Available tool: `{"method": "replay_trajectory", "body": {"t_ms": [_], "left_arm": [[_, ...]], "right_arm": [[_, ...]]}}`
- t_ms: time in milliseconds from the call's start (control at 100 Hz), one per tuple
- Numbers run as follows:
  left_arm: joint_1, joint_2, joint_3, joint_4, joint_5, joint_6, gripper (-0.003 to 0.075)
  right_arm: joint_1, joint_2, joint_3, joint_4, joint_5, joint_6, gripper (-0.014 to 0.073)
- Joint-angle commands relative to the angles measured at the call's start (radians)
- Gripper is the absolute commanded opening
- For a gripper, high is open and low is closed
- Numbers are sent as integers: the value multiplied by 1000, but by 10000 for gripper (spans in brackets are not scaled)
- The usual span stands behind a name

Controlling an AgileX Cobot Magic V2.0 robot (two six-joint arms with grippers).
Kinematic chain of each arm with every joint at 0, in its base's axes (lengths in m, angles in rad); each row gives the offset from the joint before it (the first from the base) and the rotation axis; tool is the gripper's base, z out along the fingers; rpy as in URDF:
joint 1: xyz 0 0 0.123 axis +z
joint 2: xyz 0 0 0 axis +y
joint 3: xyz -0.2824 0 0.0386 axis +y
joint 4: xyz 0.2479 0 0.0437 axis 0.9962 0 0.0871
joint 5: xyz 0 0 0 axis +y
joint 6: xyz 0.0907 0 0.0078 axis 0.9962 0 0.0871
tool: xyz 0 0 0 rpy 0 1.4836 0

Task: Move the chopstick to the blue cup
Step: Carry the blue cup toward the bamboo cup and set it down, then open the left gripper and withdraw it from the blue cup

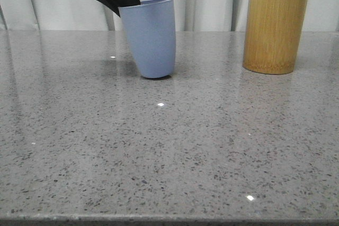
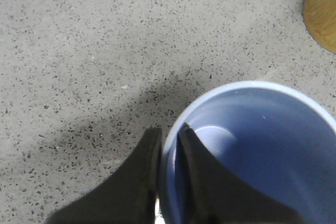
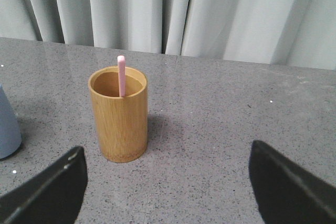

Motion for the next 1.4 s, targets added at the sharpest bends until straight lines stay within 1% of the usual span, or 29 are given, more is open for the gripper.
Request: {"method": "replay_trajectory", "body": {"t_ms": [0,100,180,300,320,350,360,470,550,580,730,1030,1220,1390], "left_arm": [[-7,-44,-28,-13,-40,-2,-18],[-7,-44,-28,-13,-36,-2,-14],[-7,-44,-28,-13,-33,-2,22],[-7,-44,-30,-13,-33,-2,141],[-7,-44,-29,-13,-33,-2,173],[-7,-44,-30,-13,-33,-2,197],[-7,-44,-32,-13,-33,-2,221],[-7,-44,-46,-19,-29,-2,337],[-7,-44,-69,-26,-22,-2,406],[-7,-44,-81,-29,-20,-2,419],[-7,-44,-133,-40,5,-2,433],[-7,-46,-279,-40,156,-2,433],[-3,-96,-289,-31,104,-27,432],[-3,-148,-266,69,103,-63,432]], "right_arm": [[-3,13,-31,2,-80,-4,622],[-3,13,-31,2,-80,-4,622],[-3,13,-31,2,-80,-4,622],[-3,13,-31,2,-80,-4,622],[-3,13,-31,2,-80,-4,622],[-3,13,-31,2,-80,-4,622],[-3,13,-31,2,-80,-4,622],[-3,13,-31,2,-80,-4,622],[-3,13,-31,2,-80,-4,622],[-3,13,-31,2,-80,-4,622],[-3,13,-31,2,-80,-4,622],[-3,13,-31,2,-80,-4,622],[-3,13,-31,2,-80,-4,622],[-3,13,-31,2,-80,-4,622]]}}
